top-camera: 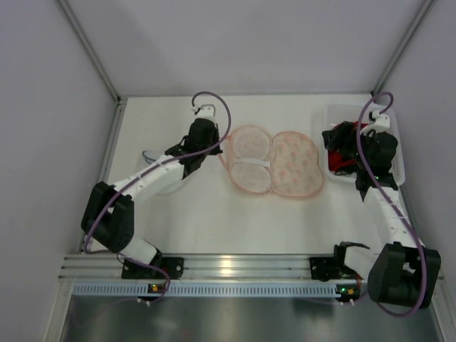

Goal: Place the bra in the laundry bag and zip it closed
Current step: Open the laundry bag at the center of the board, then pick up the bra from the bin.

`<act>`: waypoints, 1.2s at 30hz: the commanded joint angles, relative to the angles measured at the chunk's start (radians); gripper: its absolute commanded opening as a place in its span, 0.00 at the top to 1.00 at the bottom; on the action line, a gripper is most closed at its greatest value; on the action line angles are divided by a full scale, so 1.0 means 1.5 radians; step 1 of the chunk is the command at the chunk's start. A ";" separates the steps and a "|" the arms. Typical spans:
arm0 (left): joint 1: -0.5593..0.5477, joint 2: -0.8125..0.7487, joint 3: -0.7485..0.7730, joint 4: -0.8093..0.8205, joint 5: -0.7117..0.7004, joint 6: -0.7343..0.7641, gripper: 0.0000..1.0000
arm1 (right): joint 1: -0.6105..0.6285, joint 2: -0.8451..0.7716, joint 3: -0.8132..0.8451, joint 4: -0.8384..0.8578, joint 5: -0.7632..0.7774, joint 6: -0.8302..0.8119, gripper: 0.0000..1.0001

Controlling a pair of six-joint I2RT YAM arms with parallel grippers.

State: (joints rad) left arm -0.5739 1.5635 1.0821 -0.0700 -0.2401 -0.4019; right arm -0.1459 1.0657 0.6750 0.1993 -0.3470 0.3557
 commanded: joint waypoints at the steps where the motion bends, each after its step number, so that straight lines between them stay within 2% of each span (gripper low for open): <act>1: 0.031 -0.077 0.008 0.013 -0.041 0.044 1.00 | 0.008 0.005 0.036 -0.011 0.045 -0.033 0.01; 5: 0.041 -0.115 -0.024 0.030 -0.071 0.098 1.00 | 0.008 0.029 0.061 -0.048 0.116 -0.078 0.01; 9: 0.062 -0.114 -0.045 0.040 -0.080 0.096 1.00 | 0.007 0.064 0.159 -0.130 0.209 -0.111 0.01; 13: 0.081 -0.119 -0.064 0.041 -0.051 0.084 1.00 | 0.006 0.080 0.203 -0.169 0.244 -0.174 0.01; 15: 0.081 -0.114 -0.069 0.041 -0.024 0.084 0.87 | 0.006 0.078 0.184 -0.139 0.214 -0.263 0.01; 17: 0.080 -0.110 -0.067 0.042 -0.029 0.084 0.65 | 0.006 0.079 0.168 -0.114 0.173 -0.333 0.01; 18: 0.080 -0.112 -0.054 0.028 -0.037 0.084 0.49 | 0.006 0.087 0.162 -0.112 0.172 -0.374 0.01; 20: 0.080 -0.118 -0.029 -0.008 -0.079 0.078 0.33 | 0.006 0.097 0.157 -0.106 0.180 -0.409 0.01; 21: 0.080 -0.128 -0.003 -0.026 -0.097 0.074 0.22 | 0.007 0.110 0.164 -0.122 0.186 -0.428 0.00; 23: 0.080 -0.142 0.024 -0.066 -0.131 0.062 0.17 | 0.006 0.128 0.191 -0.159 0.183 -0.438 0.01; 25: 0.080 -0.175 0.022 -0.068 -0.113 0.055 0.13 | 0.006 0.134 0.198 -0.185 0.170 -0.449 0.00; 30: 0.080 -0.207 -0.010 -0.042 -0.056 0.053 0.12 | 0.007 0.163 0.189 -0.171 0.166 -0.475 0.06; 36: 0.080 -0.170 -0.018 -0.028 -0.036 0.061 0.12 | 0.019 0.242 0.224 -0.218 0.192 -0.511 0.08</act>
State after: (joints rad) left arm -0.4530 1.2778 1.0634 -0.1425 -0.3367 -0.3119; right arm -0.1371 1.3945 0.9577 -0.0948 -0.0723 -0.3542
